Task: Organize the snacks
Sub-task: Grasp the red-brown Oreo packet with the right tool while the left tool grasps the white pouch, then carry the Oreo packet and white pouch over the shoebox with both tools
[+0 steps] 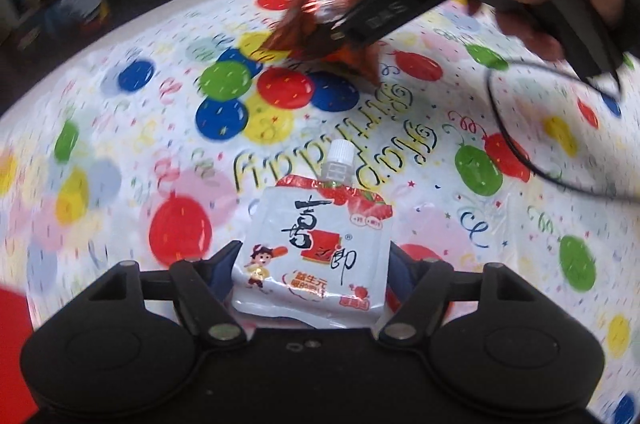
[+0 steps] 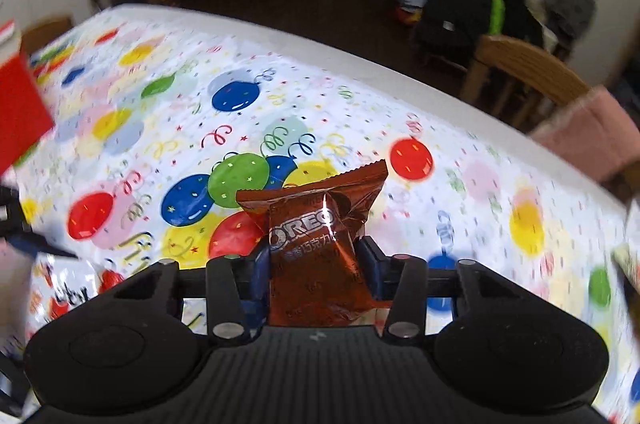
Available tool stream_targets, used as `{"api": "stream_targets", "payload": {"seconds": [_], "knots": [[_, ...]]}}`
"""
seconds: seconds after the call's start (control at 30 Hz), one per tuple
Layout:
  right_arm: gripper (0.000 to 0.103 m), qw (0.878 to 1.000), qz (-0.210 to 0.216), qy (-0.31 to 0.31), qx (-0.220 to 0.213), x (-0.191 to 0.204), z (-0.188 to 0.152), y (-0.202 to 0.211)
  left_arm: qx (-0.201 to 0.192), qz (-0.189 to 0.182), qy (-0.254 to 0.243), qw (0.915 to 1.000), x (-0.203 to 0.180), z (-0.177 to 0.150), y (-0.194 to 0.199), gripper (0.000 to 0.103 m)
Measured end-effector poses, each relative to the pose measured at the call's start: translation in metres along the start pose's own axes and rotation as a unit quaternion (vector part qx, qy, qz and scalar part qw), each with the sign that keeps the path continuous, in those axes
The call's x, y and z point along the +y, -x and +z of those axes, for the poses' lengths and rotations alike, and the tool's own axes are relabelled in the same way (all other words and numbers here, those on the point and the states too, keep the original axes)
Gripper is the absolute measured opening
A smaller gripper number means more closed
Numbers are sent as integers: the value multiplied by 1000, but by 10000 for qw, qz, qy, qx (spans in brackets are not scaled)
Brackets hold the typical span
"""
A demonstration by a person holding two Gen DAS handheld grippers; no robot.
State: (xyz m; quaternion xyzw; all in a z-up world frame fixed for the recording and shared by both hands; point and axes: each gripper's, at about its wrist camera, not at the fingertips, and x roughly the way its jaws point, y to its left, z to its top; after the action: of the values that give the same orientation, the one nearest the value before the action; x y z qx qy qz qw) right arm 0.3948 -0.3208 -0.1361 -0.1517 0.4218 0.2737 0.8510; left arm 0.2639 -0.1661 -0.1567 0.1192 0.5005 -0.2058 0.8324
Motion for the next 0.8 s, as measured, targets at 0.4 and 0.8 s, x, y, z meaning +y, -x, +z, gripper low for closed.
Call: {"api": "stream_targets", "payload": {"seconds": [0.4, 0.8], "knots": [[44, 9947, 223, -999, -106, 20, -39, 77, -289, 430, 1230, 9911, -13, -29, 42, 71], [44, 9923, 552, -1075, -271, 85, -46, 145, -1021, 722, 1987, 9720, -10, -49, 131, 70]]}}
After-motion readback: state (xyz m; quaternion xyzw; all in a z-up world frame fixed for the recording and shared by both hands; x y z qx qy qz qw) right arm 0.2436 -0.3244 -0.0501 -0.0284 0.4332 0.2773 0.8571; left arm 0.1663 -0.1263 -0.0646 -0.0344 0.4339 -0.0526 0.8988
